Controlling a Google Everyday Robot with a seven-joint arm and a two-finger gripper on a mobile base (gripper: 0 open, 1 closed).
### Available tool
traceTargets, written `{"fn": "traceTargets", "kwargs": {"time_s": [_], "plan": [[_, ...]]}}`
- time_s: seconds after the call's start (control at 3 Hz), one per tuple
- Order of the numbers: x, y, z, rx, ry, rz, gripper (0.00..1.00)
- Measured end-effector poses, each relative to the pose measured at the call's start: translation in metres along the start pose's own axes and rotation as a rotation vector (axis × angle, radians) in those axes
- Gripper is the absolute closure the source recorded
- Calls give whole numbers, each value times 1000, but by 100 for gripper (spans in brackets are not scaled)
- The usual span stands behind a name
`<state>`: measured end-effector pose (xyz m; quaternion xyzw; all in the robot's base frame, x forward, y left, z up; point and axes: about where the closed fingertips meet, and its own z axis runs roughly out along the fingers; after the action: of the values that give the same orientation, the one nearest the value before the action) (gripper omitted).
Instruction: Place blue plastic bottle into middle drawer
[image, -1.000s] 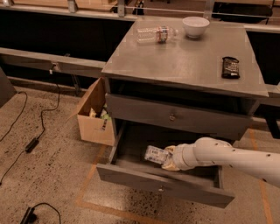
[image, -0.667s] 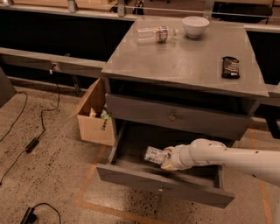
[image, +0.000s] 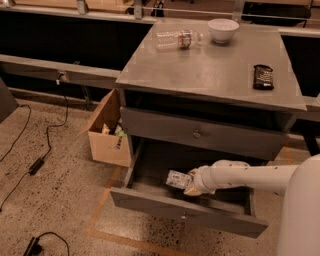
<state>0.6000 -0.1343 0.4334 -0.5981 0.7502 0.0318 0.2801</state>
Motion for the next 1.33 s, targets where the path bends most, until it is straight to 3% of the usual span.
{"fn": "traceTargets", "kwargs": {"time_s": [0.33, 0.67, 1.33], "plan": [[5, -3, 9, 2, 12, 14, 12], [6, -8, 9, 19, 4, 34, 12], [-4, -8, -31, 65, -72, 15, 58]]}}
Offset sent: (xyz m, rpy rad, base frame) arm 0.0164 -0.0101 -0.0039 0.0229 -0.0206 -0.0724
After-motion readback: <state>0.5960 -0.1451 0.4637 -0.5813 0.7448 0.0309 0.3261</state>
